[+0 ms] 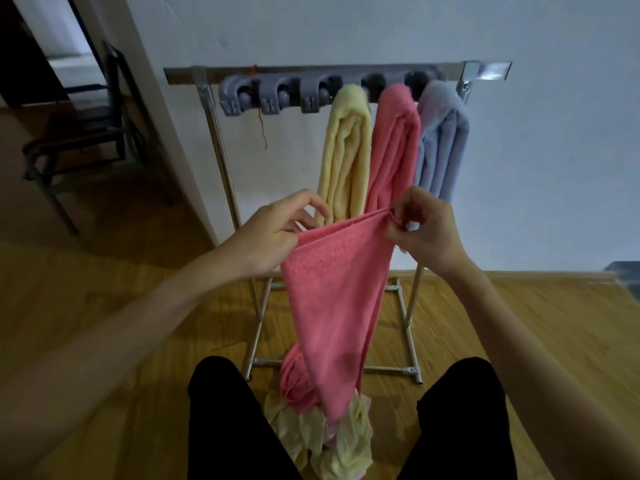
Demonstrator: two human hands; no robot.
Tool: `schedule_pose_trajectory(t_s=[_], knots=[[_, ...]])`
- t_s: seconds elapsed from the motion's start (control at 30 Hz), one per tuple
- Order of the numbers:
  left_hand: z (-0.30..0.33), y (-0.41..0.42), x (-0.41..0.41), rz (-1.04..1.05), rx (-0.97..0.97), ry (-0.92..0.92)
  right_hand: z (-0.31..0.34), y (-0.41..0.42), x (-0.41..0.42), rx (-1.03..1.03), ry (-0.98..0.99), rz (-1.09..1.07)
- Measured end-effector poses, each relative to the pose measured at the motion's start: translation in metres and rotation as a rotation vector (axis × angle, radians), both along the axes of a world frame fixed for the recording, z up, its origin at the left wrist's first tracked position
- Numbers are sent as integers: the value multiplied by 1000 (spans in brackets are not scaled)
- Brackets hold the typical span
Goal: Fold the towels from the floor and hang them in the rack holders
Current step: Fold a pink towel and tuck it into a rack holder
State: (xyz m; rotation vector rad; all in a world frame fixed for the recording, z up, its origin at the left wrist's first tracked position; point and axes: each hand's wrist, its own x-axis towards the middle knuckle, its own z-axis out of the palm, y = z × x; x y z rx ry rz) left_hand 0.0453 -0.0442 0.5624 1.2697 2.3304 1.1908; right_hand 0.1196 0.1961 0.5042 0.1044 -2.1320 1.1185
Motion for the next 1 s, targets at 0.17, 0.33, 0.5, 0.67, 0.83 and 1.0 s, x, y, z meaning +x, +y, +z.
schedule_pose_trajectory(t_s=[0.17, 0.33, 0.5, 0.67, 0.83, 1.0], knots=[[0, -7, 2, -157, -208, 99, -1, -4, -6, 10, 24, -2], [-4, -11, 3, -214, -426, 161, -7, -11, -7, 92, -75, -16], [-12, -11, 3, -285, -571, 212, -13, -20, -6, 109, -135, 0], [-19, -14, 7, -441, -633, 261, -21, -27, -6, 94, -161, 35], [-24, -9, 11, -479, -478, 527, -24, -34, -8, 90, -160, 57], [-29, -2, 16, -421, -305, 790, -22, -31, -8, 85, -154, 53]])
